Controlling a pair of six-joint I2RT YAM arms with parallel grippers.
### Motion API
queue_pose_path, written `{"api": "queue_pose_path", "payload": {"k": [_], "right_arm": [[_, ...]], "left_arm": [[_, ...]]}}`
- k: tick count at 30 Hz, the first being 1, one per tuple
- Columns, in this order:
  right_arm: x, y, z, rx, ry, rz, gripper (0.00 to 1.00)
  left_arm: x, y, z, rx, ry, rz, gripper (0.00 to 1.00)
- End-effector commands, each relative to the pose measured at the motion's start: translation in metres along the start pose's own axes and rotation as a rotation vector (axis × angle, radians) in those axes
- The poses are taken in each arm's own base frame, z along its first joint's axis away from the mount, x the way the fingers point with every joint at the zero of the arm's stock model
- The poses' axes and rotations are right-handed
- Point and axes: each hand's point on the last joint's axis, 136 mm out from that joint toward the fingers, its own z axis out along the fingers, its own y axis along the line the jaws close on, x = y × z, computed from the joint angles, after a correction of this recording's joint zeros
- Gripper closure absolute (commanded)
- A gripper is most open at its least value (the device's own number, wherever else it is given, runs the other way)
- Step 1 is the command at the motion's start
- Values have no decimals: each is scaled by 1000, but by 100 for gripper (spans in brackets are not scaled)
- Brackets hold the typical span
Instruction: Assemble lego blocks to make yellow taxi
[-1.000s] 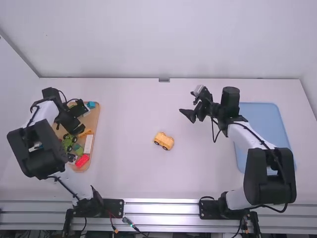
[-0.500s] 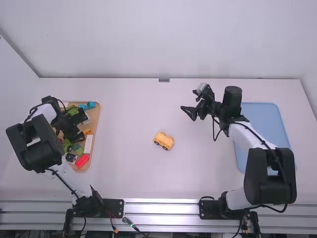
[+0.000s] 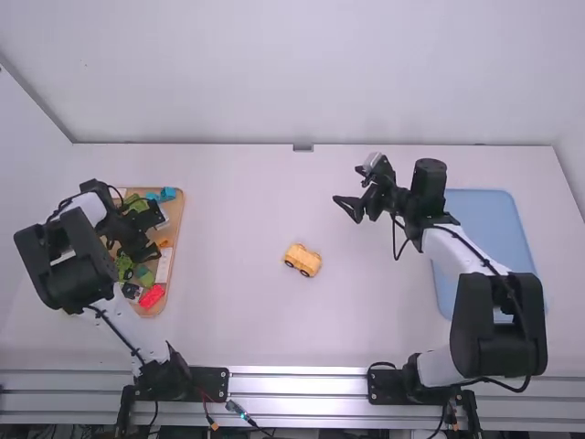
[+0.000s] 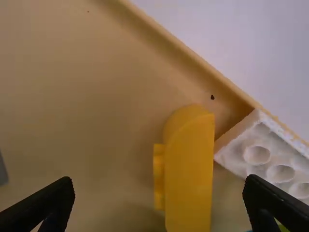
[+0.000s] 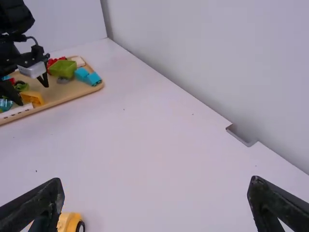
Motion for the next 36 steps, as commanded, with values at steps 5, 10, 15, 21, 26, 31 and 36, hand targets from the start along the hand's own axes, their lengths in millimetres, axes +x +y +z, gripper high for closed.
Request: {"api": "queue_pose_path", "payload": {"k": [5, 10, 15, 21, 26, 31, 36], "right_arm": [[-18, 0, -3, -3, -30, -31, 1], [-18, -1, -3, -3, -30, -31, 1], [-18, 0, -3, -3, -30, -32, 1], [-18, 1, -3, -11, -32, -30, 1], [-17, 1, -3, -11, -28, -27, 1], [-17, 1, -3, -11, -28, -26, 1], [-17, 1, -3, -11, -28, -26, 1]], "left_arm": [[1, -1, 16, 31, -11, -2, 10], [0, 2, 17, 24, -19, 0, 12], [0, 5, 11, 19, -19, -4, 9], [-10, 8, 3, 24, -43, 3, 9], [-7, -1, 9, 50, -42, 32, 11], [-5, -3, 15, 44, -40, 31, 11], [-4, -7, 18, 48, -41, 34, 15]]}}
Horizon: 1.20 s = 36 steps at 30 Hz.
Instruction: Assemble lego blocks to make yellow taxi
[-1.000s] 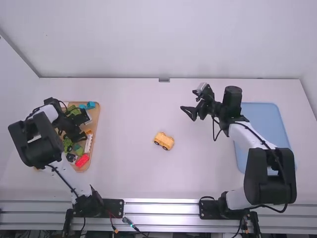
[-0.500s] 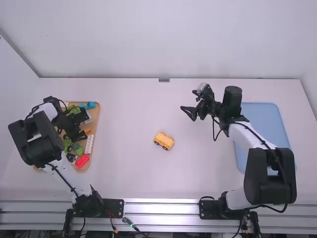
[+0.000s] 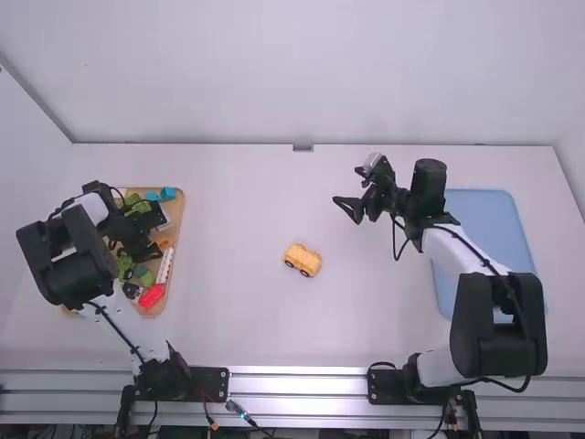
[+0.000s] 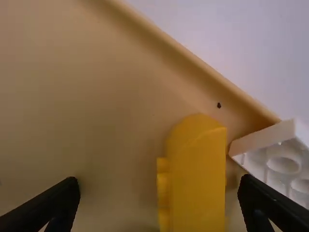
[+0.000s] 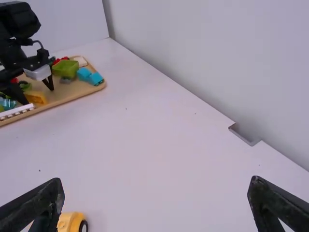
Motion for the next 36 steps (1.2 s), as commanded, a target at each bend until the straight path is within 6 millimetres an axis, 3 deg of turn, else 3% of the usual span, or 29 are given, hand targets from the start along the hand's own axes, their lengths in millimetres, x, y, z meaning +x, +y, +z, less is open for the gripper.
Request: {"api": "queue_pose_path", "payload": {"k": [1, 4, 9, 13, 25, 28, 30, 36], "right_arm": [[-18, 0, -3, -3, -29, -31, 1], [-18, 0, -3, -4, -29, -29, 1], [-17, 0, -3, -5, -25, -24, 1], [-16, 0, -3, -6, -23, -21, 1], [-16, 0, -3, -6, -23, -21, 1], [-16, 0, -3, -6, -23, -21, 1], [-16, 0, -3, -6, -23, -21, 1], [-18, 6, -3, -41, -36, -22, 3]], "left_arm": [[-3, -8, 8, 33, -22, 5, 17], [-2, -8, 7, 33, -25, 3, 34], [-2, -9, 8, 34, -22, 4, 39], [-3, -10, 8, 39, -21, 4, 53], [-4, -10, 8, 39, -21, 3, 60], [-4, -8, 8, 34, -23, 4, 69], [-5, -7, 7, 32, -25, 2, 68], [-12, 9, -8, -7, -28, -103, 71]]}}
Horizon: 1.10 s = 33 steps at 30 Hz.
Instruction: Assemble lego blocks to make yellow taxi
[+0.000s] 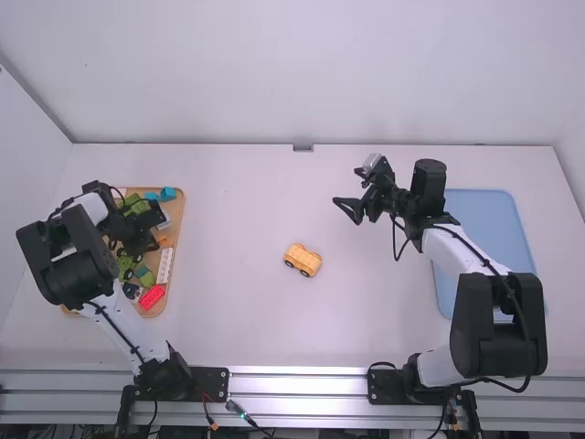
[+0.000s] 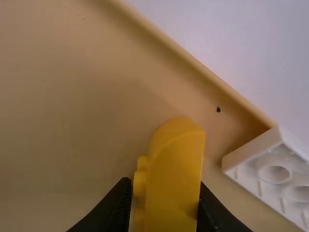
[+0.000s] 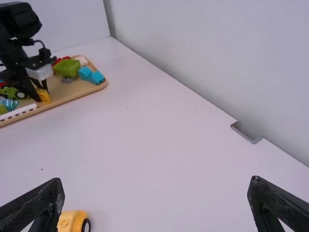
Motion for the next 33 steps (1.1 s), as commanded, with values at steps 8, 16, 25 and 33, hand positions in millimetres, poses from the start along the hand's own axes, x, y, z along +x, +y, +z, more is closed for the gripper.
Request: {"api": "queue_pose_path", "payload": {"k": [8, 16, 25, 33], "right_arm": [[-20, 5, -3, -34, -40, -32, 1], [-19, 5, -3, -34, -38, -30, 1], [-20, 5, -3, -34, -40, -32, 1], [-20, 5, -3, -34, -40, -32, 1]], "left_arm": [[-26, 28, -35, -50, -45, -206, 73], [-27, 28, -38, -51, -33, -208, 25], [-19, 25, -13, -79, -34, -46, 1], [-3, 28, -5, -110, -53, -85, 1]]}}
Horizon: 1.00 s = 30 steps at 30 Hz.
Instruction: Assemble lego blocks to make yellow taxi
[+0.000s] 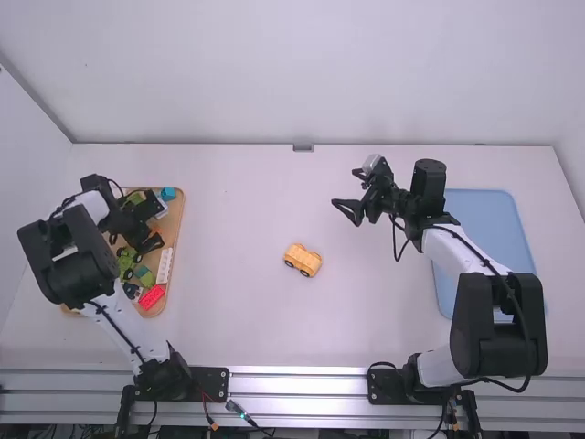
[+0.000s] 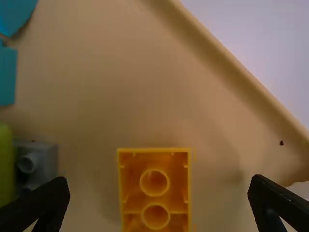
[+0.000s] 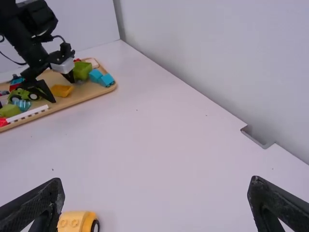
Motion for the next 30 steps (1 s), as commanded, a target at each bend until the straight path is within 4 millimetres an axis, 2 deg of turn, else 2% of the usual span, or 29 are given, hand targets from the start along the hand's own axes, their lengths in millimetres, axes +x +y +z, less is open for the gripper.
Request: {"api": "queue_pose_path", "payload": {"k": [1, 6, 12, 14, 20, 24, 30], "right_arm": [[-18, 0, -3, -2, -29, -36, 1], [-18, 0, -3, -2, -29, -35, 1], [-18, 0, -3, -3, -29, -36, 1], [-18, 0, -3, -3, -29, -36, 1], [-18, 0, -3, -3, -29, -36, 1], [-18, 0, -3, -3, -29, -35, 1], [-18, 0, -3, -4, -28, -34, 1]], "left_arm": [[6, -1, -4, 9, -34, -15, 1], [3, 1, -10, 17, -135, -45, 1], [4, -2, -4, 34, -134, -20, 1], [6, -1, -2, 29, -132, -27, 4], [9, -1, -1, 31, -121, -31, 24], [11, -3, 0, 36, -109, -17, 25], [16, -7, 6, 31, -99, -11, 34]]}}
